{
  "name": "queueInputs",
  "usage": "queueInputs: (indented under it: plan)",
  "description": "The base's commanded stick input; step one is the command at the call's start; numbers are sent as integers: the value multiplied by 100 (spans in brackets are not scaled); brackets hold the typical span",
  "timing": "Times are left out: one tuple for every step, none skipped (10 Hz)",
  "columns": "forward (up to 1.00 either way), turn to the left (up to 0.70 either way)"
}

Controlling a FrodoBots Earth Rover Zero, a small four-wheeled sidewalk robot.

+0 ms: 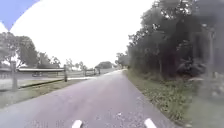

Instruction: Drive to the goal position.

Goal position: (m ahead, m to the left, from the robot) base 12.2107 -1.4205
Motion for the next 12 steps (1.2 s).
queueInputs:
  plan:
    - [80,3]
    - [80,3]
    - [80,3]
    - [80,3]
    - [80,3]
    - [80,3]
    - [80,3]
    - [80,3]
    - [80,3]
    - [80,3]
    - [80,3]
    - [80,3]
